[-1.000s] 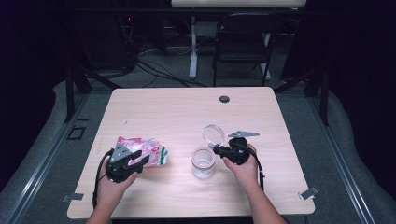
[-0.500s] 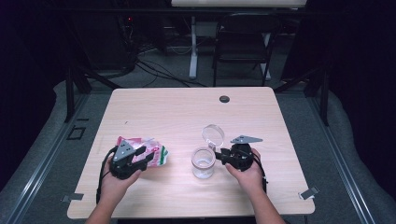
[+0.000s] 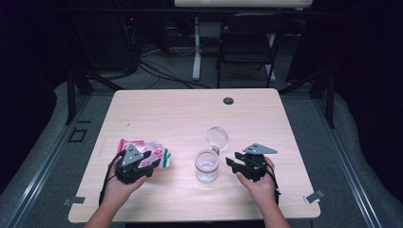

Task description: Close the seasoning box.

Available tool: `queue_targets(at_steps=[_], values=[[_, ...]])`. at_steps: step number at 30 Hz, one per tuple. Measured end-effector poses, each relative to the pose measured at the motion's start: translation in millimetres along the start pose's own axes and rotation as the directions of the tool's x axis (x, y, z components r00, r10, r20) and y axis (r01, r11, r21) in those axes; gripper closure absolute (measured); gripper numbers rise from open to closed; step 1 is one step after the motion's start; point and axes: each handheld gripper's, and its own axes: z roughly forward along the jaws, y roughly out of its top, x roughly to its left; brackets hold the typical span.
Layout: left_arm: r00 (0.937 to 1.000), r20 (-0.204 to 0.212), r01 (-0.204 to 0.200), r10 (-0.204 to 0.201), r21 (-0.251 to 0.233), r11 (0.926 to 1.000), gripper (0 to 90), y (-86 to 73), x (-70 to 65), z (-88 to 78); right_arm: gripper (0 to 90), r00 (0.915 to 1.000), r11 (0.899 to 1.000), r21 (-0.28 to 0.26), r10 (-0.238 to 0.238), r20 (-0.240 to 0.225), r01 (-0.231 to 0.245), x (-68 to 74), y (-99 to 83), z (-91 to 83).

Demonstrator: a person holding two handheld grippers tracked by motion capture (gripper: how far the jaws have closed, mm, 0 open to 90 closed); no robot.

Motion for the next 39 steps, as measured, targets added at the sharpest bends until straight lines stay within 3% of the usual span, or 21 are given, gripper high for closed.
queue_targets(at_steps=[5, 10, 18, 21, 23, 26, 35, 39], values=[[0.9995, -0.03, -0.009, 0.01, 0.026, 0.9996, 46.6, -0.5, -2.2, 3.2, 51.4, 0.9999, 1.0, -0.008, 0.001, 0.015, -0.001, -3.7, -2.4, -1.7], [0.9993, -0.032, -0.02, 0.021, 0.028, 0.9994, 38.4, -2.7, -5.0, 6.5, 50.9, 0.9998, 1.0, -0.005, 0.002, 0.019, -0.002, -6.5, -2.3, -1.3], [0.9992, -0.017, -0.036, 0.036, 0.012, 0.9993, 31.2, -1.1, -16.8, 5.2, 50.9, 0.9998, 1.0, -0.006, 0.008, 0.016, -0.007, -6.8, -1.3, 0.8], [0.9977, -0.007, -0.068, 0.068, 0.027, 0.9973, 29.9, -0.3, -25.4, 8.0, 50.9, 0.9999, 1.0, -0.004, 0.006, 0.01, -0.006, -6.5, -0.9, 2.1], [0.9946, -0.02, -0.101, 0.102, 0.043, 0.994, 29.2, -1.7, -30.4, 10.8, 50.9, 0.9999, 1.0, 0.001, 0.005, 0.01, -0.005, -6.2, -0.5, 3.4], [0.985, -0.06, -0.158, 0.162, 0.06, 0.9856, 29.2, -3.7, -34.9, 13.1, 50.9, 1.0, 1.0, 0.006, -0.001, 0.01, 0.001, -5.5, -0.1, 4.5], [0.9787, -0.082, -0.18, 0.188, 0.095, 0.979, 30.6, -8.3, -34.7, 24.4, 50.9, 0.9998, 1.0, 0.018, -0.01, 0.019, 0.01, -5.9, -2.1, 5.0], [0.9684, -0.113, -0.209, 0.222, 0.121, 0.9704, 31.9, -11.0, -33.3, 34.1, 50.8, 0.9996, 1.0, 0.015, -0.007, 0.026, 0.006, -6.3, -3.9, 3.3]])
